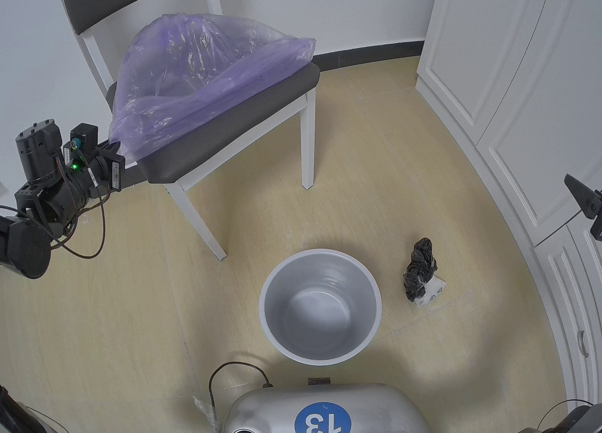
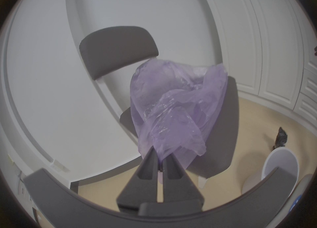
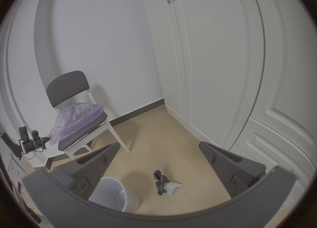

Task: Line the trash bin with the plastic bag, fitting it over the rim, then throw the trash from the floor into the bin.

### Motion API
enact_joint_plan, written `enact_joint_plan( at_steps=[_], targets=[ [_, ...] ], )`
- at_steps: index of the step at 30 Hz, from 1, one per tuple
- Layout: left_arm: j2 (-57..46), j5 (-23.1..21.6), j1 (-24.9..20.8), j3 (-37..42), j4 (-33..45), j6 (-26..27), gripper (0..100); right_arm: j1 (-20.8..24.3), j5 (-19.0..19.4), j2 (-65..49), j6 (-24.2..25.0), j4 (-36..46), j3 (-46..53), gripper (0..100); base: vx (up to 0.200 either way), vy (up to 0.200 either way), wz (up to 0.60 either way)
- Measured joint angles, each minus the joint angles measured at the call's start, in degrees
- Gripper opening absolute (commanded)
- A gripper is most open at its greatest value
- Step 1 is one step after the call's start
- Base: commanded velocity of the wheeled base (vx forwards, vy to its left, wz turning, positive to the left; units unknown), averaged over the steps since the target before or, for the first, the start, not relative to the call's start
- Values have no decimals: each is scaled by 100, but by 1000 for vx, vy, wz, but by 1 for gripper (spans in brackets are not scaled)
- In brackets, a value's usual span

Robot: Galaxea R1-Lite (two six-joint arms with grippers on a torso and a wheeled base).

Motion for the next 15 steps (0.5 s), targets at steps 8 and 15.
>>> enact_joint_plan(
  at_steps=[8,15],
  targets=[
    [-636,-110,-580,-495,1219,-48,0,1358,-947,566,356,-350,71,100,0,0,0],
    [-1458,-130,-1399,-875,1982,-69,0,1957,-1207,948,503,-890,369,100,0,0,0]
  ],
)
